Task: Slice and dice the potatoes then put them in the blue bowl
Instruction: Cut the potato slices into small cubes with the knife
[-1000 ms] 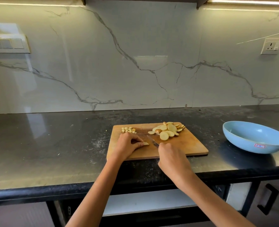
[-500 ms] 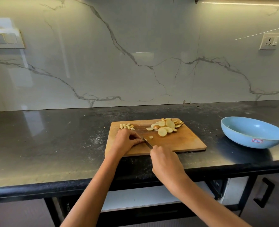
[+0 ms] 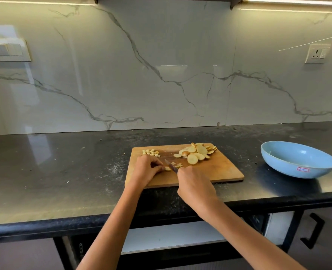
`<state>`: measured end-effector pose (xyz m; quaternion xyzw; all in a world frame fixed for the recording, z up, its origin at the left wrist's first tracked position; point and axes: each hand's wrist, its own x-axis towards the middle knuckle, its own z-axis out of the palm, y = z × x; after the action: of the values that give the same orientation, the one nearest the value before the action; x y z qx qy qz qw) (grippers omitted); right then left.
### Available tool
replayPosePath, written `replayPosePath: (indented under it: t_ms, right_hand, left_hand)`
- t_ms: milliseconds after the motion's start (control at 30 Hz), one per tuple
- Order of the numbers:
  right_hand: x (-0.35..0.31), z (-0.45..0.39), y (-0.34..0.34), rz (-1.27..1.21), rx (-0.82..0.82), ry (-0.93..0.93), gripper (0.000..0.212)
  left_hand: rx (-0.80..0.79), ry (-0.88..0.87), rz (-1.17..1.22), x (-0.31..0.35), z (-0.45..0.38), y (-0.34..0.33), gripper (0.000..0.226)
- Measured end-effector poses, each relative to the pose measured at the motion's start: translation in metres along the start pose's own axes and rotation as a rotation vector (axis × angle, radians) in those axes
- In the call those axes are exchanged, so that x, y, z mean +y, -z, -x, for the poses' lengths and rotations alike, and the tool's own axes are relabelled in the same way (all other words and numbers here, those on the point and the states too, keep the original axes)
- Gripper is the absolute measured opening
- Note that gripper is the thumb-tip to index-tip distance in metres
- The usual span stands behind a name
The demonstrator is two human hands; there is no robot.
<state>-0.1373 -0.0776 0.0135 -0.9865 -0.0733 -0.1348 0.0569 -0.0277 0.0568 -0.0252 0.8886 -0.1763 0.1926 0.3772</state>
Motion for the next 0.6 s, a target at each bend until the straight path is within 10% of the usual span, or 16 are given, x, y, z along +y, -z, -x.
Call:
replayPosePath:
  t_ms: [600]
  right_hand:
    - [0.003, -0.003, -0.019, 0.081, 0.023, 0.057, 0.019]
  left_hand:
    - [-0.026, -0.005, -0.048, 0.002, 0.000, 0.000, 0.006]
